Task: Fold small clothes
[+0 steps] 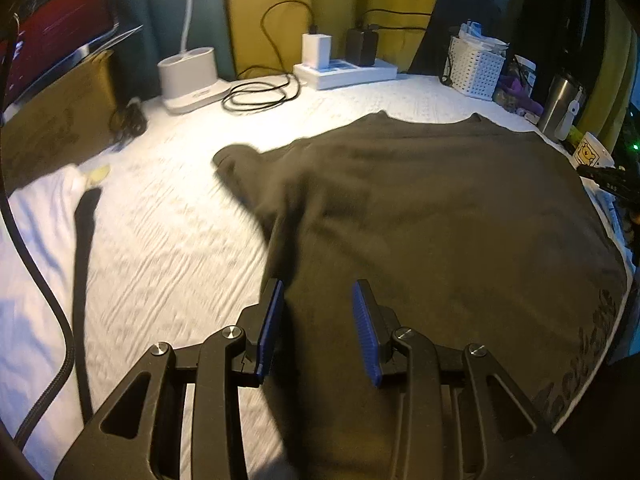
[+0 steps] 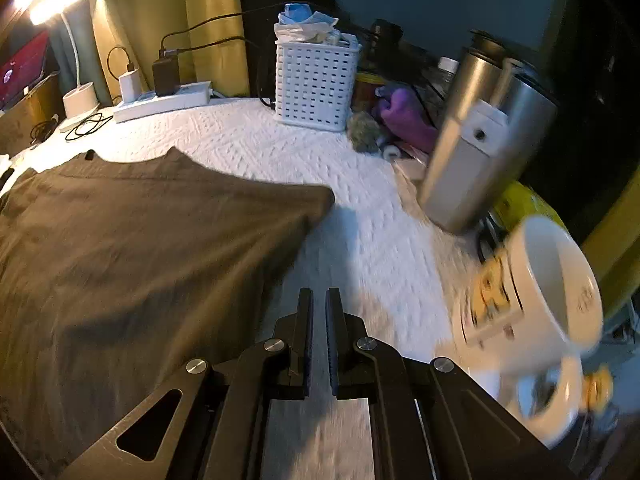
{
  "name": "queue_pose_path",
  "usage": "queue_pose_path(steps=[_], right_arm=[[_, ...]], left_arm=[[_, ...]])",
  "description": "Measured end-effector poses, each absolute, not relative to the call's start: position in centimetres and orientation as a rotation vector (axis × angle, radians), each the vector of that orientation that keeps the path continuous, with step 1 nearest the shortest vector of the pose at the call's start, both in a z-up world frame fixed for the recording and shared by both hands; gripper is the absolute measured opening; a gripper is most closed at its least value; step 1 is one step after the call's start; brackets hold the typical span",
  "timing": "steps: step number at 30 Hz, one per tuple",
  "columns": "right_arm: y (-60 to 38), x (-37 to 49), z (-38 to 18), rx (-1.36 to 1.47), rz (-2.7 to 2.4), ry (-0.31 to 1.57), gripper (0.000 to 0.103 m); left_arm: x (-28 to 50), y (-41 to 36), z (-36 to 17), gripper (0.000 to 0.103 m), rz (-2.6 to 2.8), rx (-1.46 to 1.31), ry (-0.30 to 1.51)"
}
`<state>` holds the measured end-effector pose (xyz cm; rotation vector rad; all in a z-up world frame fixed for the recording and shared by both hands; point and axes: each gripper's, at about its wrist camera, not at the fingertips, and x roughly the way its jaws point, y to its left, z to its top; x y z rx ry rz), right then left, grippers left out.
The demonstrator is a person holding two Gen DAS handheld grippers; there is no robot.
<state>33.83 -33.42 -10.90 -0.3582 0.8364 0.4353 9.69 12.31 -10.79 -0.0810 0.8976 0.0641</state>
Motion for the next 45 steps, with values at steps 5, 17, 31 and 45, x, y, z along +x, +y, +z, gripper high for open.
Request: queue_pose_path(steps=[5,17,31,45], right_arm=[[-34.1,31.0,-10.5,-0.279,0.474,0.853,0.007],[-35.1,28.2,-12.7,-0.340,0.332,0.872,0.088],[-39.1,23.9,-11.5,-0.178,0.331,0.866,0.100],[-38.8,19.5,-10.3,-0.133,0.386,0.789,0.100]], left_arm=[[7.2,12.7,-10.6,0.051,0.062,-0.095,0.892],[2.5,11.9,-12.1,0.052,-0.020,-0.155,0.942],[-2.0,11.4,-12.7,0.051,-0.120,-0.197,0.969],[-1.6,8.5,-13.5,0.079,-0.054,-0.064,0.865]])
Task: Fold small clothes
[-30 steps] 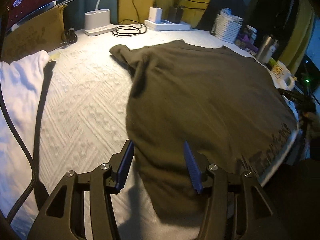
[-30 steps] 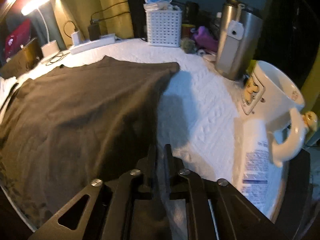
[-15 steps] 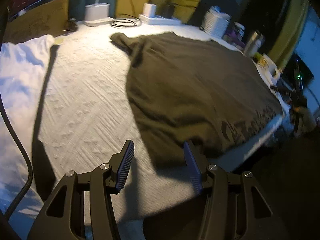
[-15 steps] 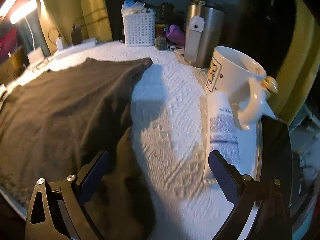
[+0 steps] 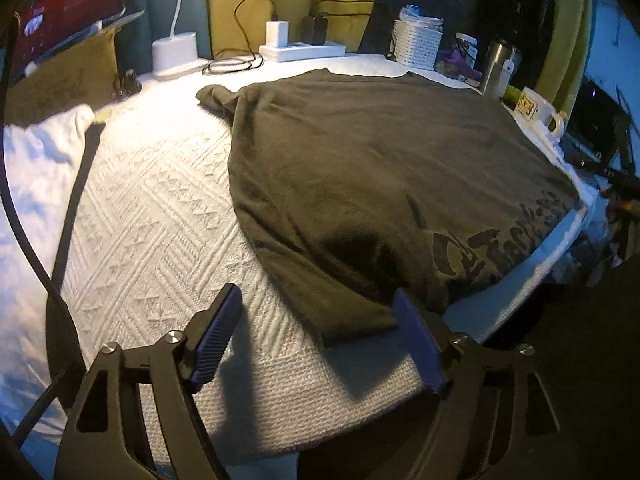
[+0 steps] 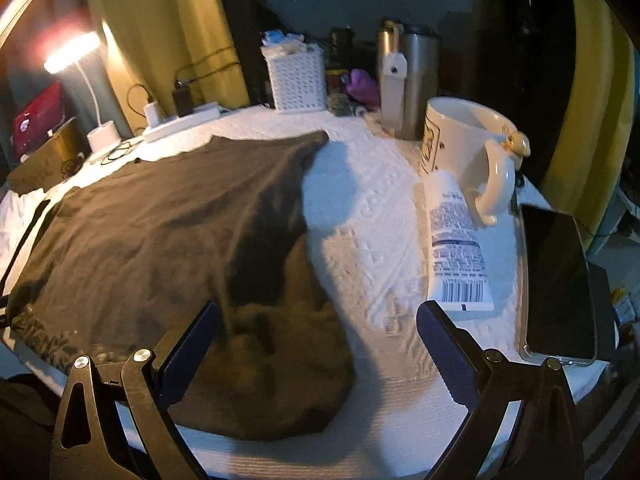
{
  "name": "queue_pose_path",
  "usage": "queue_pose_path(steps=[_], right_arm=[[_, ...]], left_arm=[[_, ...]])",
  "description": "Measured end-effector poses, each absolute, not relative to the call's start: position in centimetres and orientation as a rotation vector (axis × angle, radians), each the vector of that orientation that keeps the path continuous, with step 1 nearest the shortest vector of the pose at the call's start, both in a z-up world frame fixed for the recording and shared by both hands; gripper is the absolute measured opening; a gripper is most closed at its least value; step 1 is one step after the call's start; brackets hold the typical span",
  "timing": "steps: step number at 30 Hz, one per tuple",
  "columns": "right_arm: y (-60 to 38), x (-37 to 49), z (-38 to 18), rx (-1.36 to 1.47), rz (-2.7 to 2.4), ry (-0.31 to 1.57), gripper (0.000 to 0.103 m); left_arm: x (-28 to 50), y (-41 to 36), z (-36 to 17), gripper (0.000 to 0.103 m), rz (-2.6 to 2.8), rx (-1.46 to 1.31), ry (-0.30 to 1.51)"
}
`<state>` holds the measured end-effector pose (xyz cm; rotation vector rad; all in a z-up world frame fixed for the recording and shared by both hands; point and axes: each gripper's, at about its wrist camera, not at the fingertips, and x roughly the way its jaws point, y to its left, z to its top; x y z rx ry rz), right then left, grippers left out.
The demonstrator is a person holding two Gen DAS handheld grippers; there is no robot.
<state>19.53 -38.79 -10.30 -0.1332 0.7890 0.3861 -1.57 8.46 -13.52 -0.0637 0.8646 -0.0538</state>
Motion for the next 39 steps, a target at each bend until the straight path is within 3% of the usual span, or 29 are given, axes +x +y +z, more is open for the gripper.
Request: queue_pose_path(steps=[15,16,18,20,21,22,23,24,27,39], right_arm=[[-39.3,19.1,-11.6,-0.058,0.402,0.841,0.098],[-39.6,19.2,-11.9,-0.055,0.397,0.849,0.095],[-40.3,19.3,-12.5,-0.037,0.392,0.869,0.068],[-40.8,19.1,-12.9,-0.028,0.380,0.860,0.055],[-41.0,18.9,-12.9,-0.019,0.385,0.858,0.051],[-41.0,18.8,-12.9,-0.014,0.398,0.858,0.048],[-40.9,18.6,-13.0,-0.021,0.408,0.857,0.037],[-40.7,18.6,-13.0,-0.030,0.407,0.857,0.026],[-40.3,18.5,-13.1,-0.030,0.421,0.859,0.005],[-39.7,17.4,-7.2,-0.105,0.381,0.722,0.004]], left_arm=[[-1.3,8.5,-13.4,0.081,-0.015,-0.135,0.830],[-1.3,8.4,-13.4,0.080,-0.018,-0.135,0.828],[-1.3,8.2,-13.3,0.070,-0.032,-0.128,0.824],[-1.4,8.2,-13.2,0.040,-0.060,-0.143,0.826],[-1.4,8.2,-13.2,0.034,-0.071,-0.153,0.830],[-1.4,8.2,-13.1,0.021,-0.081,-0.148,0.834],[-1.4,8.0,-13.0,0.013,-0.084,-0.139,0.838],[-1.5,8.0,-12.9,0.012,-0.080,-0.129,0.834],[-1.9,8.4,-11.8,0.007,-0.065,-0.133,0.806],[-3.8,9.6,-6.3,0.006,-0.010,-0.073,0.757]])
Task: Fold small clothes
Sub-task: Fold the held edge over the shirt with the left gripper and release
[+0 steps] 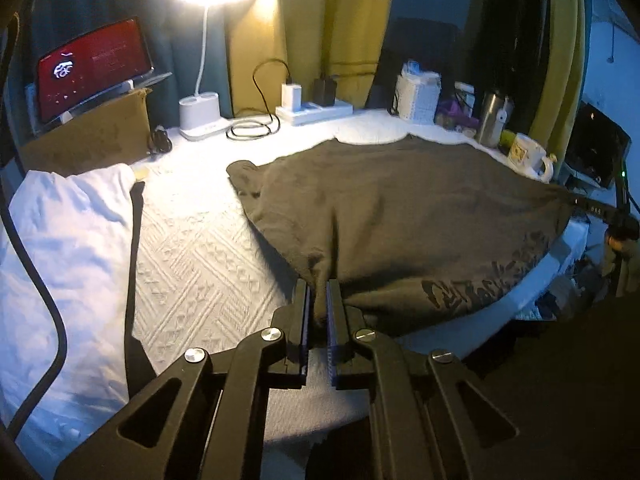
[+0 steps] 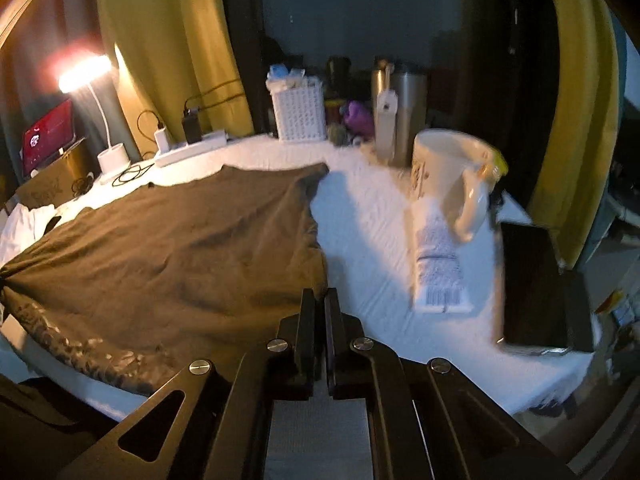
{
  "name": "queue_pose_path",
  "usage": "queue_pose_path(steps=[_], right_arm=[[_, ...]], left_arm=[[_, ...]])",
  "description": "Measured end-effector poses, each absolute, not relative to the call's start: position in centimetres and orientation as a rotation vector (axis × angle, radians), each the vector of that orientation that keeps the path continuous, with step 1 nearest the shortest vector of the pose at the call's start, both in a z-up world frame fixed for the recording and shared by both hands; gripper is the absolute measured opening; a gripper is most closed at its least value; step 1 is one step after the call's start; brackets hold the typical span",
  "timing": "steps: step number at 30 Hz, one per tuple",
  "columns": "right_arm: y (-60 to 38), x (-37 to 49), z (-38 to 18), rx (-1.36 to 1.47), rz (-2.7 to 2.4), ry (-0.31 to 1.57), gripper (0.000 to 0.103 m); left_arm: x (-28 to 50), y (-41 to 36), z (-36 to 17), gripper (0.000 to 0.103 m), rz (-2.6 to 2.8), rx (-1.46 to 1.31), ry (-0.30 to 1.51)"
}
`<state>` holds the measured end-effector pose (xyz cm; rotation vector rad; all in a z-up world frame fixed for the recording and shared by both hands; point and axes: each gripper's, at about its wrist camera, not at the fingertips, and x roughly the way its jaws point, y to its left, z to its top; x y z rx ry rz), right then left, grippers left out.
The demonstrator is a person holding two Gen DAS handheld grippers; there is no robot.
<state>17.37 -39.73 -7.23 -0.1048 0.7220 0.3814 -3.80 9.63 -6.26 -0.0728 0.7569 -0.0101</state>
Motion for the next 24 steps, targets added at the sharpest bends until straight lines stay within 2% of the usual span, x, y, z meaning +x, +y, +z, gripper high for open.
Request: queue_pose_path(steps=[8,12,13,16,24], right_arm=[[-40.9,18.4,-11.6,-0.109,0.328,0.845,0.004],[-41.0,18.3,-12.7,-0.124,0.324,0.865,0.004],[-41.0,18.3,-12.7,-0.129,0.324,0.865,0.004],[-40.9,18.3,-12.7,-0.146,0.318,0.863,0.004],[-40.4,18.5,-12.5,-0.203,0.293,0.866,0.004]], left_arm=[[-3.0,10.3,-12.2,0.006,0.022,-0.067,0.958],[-2.9,10.6,-12.4,0.009,0.021,-0.092,0.972],[-2.9,10.9,-12.3,0.013,0.024,-0.108,0.976],[-3.0,11.9,-12.2,0.044,0.071,-0.126,0.995],[-2.0,15.2,-9.9,0.046,0.166,-0.128,0.890]])
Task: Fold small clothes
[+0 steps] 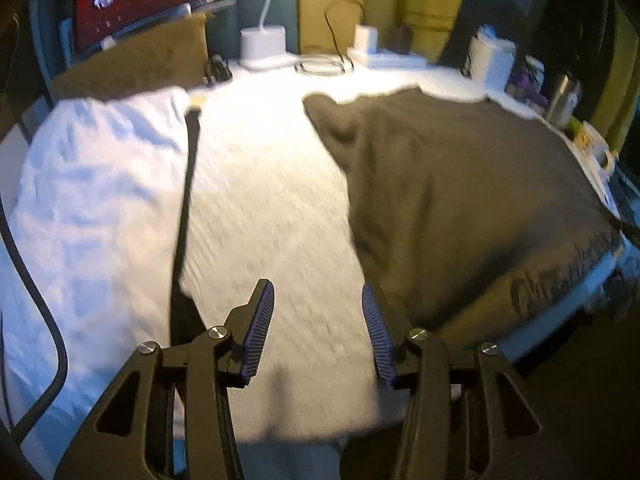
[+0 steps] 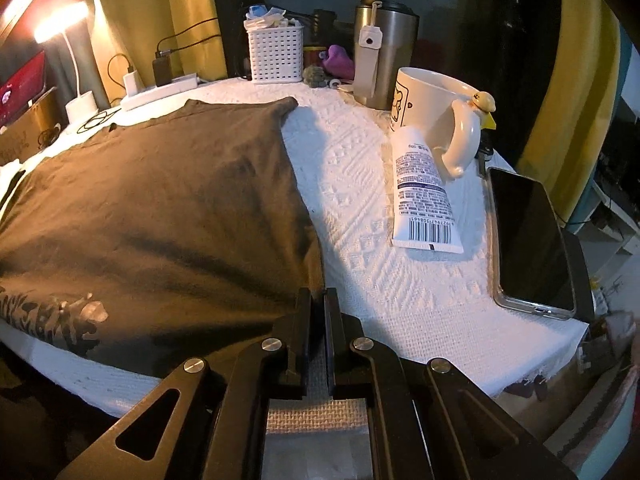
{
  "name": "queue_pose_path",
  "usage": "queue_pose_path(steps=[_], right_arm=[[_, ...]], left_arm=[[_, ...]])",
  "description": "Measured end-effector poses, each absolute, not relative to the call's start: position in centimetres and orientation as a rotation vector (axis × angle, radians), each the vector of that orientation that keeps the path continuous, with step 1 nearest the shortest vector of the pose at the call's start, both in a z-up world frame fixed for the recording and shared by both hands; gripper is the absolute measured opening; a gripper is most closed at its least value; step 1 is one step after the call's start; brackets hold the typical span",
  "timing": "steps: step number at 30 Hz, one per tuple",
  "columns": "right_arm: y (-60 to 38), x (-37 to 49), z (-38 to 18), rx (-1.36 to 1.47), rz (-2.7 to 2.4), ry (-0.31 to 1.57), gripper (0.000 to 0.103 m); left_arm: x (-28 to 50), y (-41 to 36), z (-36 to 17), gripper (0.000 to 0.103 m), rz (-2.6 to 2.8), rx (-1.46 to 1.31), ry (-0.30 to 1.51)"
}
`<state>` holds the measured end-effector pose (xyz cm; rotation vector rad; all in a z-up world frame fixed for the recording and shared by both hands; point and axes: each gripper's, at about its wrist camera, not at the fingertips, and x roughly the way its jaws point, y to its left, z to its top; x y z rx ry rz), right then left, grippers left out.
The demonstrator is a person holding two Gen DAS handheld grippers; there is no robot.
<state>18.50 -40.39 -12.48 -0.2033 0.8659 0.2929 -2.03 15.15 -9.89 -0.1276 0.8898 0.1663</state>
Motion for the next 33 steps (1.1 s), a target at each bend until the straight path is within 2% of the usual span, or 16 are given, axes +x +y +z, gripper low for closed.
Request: queue_pose_path(steps=[4,5,9,11,12,21,27,33], right_arm=[[-40.2,18.3,-11.7,-0.193,0.290,0.834,0.004],[-40.2,18.4,-11.5,-0.185,0.290,0.824,0.009],[-39.3,19.0,-10.7,-0.202,0.283,0.800,0.009],[-38.8,19.5,-10.5,-0.207,0.285,0.793,0.009],[-38.5,19.9,-10.4,-0.208,0.289,0.791,0.009],[-34.7,24.0,-10.9,-0.225,0.335,0.798,0.010],[-32.9,26.3,-11.7,-0.272,0.345,0.834,0.010],[-33.3,27.6,-12.9,-0.300,0.307,0.875,0.010]], left_arm=[[1.7,16.2,-9.5,0.046,0.142,-0.140,0.830],[2.9,16.6,-9.6,0.046,0.142,-0.141,0.824],[7.4,17.9,-9.9,0.048,0.114,-0.173,0.818],[9.4,18.4,-10.3,0.068,0.115,-0.184,0.821],[10.1,18.5,-10.6,0.071,0.116,-0.185,0.827],[15.3,17.1,-12.3,0.072,0.073,-0.105,0.900],[16.2,17.7,-12.4,0.077,0.088,-0.080,0.886],[16.2,18.9,-12.4,0.078,0.165,-0.063,0.893]])
